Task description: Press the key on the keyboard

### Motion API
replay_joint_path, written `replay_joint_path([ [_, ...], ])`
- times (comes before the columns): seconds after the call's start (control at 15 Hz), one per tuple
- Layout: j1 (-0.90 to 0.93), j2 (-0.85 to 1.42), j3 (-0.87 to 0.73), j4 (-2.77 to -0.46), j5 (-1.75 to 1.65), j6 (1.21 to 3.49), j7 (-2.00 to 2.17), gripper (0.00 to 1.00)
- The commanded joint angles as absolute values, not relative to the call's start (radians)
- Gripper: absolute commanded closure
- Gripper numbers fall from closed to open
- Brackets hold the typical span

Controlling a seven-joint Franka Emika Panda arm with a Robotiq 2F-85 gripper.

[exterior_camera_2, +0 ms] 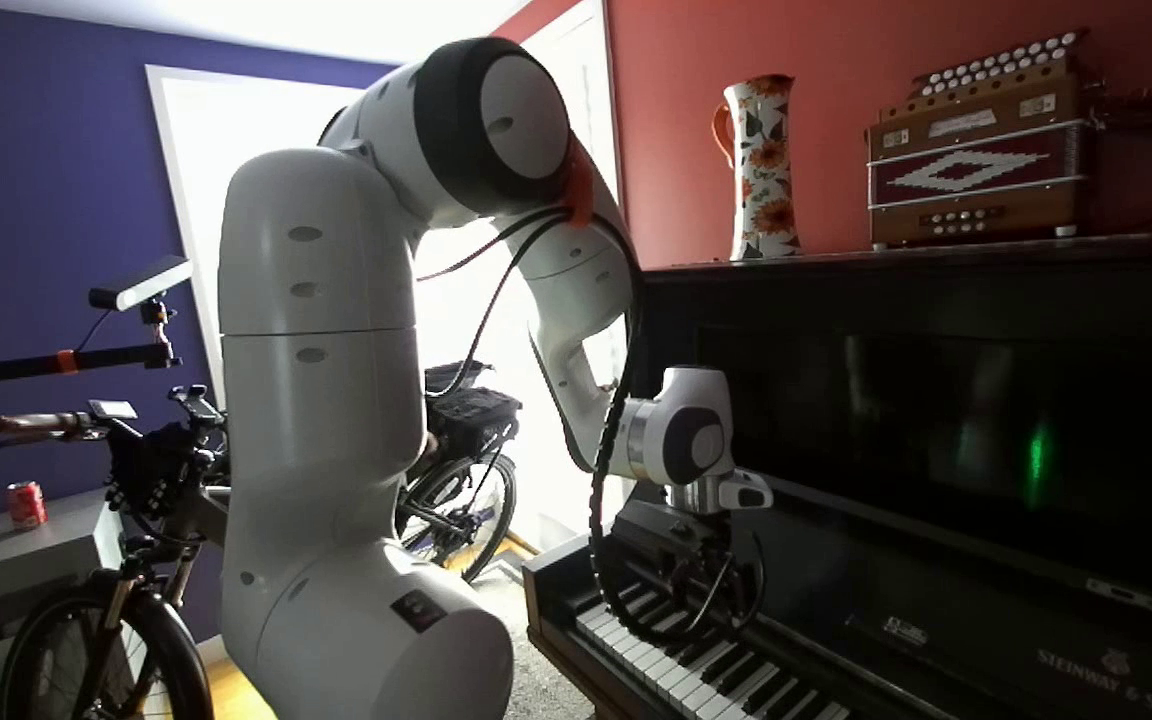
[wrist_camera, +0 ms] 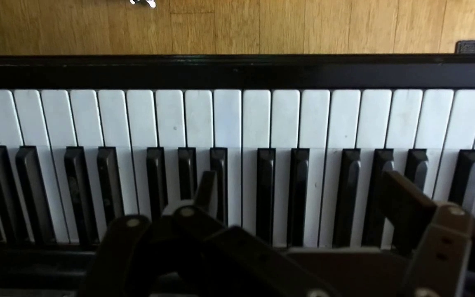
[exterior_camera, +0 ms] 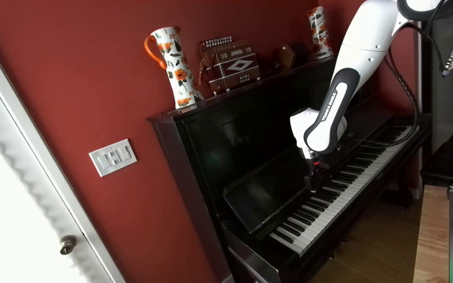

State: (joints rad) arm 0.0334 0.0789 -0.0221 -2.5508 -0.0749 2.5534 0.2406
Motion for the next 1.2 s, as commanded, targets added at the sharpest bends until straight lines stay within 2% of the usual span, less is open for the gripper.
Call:
replay_joint_path([
  [0.0,0.042,-0.022,-0.018,-2.593,-0.148,2.492,0.339,0.00],
  [0.6,0.032,-0.213,0.051,-2.625,-0.141,2.276,0.349,0.00],
  [1.13,0.024,-0.225,0.065,-2.620,-0.123,2.264,0.330,0.00],
])
